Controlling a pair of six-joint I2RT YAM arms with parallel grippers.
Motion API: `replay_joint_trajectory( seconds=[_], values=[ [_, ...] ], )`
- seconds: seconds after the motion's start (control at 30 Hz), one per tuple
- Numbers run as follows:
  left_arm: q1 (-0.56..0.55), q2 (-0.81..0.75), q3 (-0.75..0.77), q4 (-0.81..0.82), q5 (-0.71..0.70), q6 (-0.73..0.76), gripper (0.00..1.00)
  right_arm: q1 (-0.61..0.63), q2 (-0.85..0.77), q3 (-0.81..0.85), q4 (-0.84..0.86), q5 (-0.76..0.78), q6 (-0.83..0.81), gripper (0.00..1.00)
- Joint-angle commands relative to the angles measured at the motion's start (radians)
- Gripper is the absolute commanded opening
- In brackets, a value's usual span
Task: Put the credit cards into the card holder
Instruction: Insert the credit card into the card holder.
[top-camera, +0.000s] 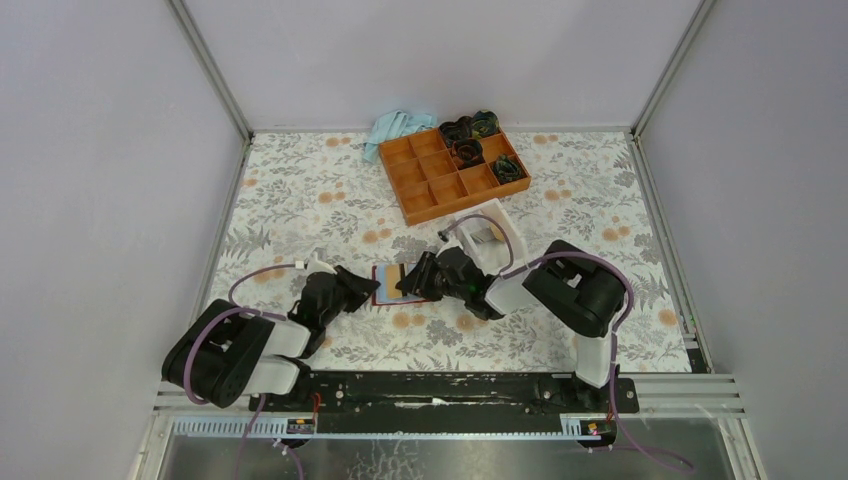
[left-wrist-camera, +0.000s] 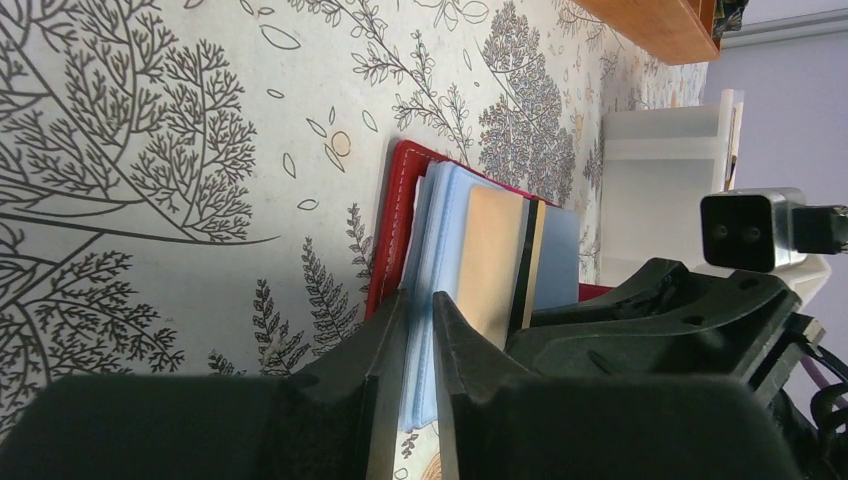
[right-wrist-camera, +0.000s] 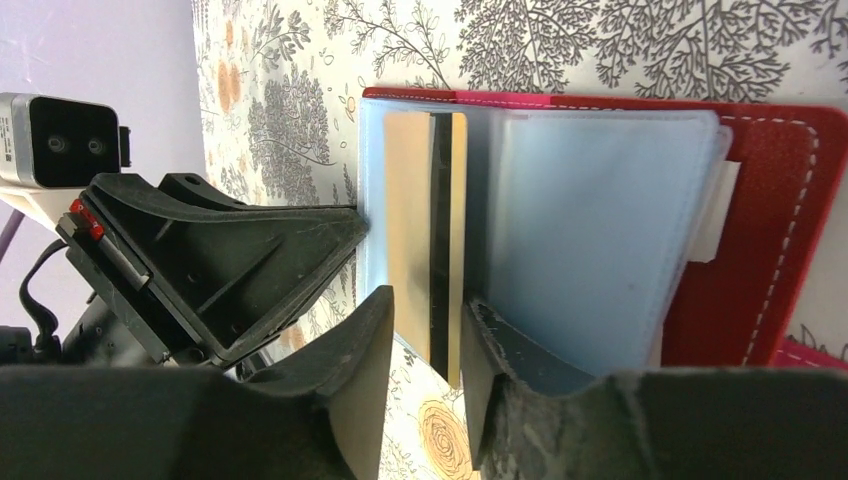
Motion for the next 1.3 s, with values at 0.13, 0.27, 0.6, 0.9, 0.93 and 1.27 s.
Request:
replay_joint_trajectory(
  seconds=[0.13,0.27,0.6,0.9,0.93,1.27],
  values=[
    [-0.017,0.020,-0.024,-0.029,0.026,0.008,0.22,0.028,-0.058,0.016,-0.212,0.095,-0.120,0.42],
    [-0.017,0.016,-0.023,-0.030,0.030,0.008,0.22,0.035,-0.084,0.071,-0.327,0.117,-0.184,0.43],
    [-0.017,0.010,-0.018,-0.027,0.039,0.010,0.22,0.053,-0.024,0.240,-0.548,0.113,-0.300,0.43],
    [-0.017,0.018,-0.016,-0.011,0.049,0.010,0.22,0.084,0.036,0.353,-0.684,0.092,-0.356,0.44],
    [-0.017,0.020,-0.018,-0.007,0.051,0.009,0.22,0.085,0.042,0.363,-0.698,0.092,-0.360,0.44],
    [-0.023,0.104,-0.037,0.116,0.076,-0.022,0.21,0.115,0.089,0.433,-0.795,0.087,-0.420,0.46]
  ],
)
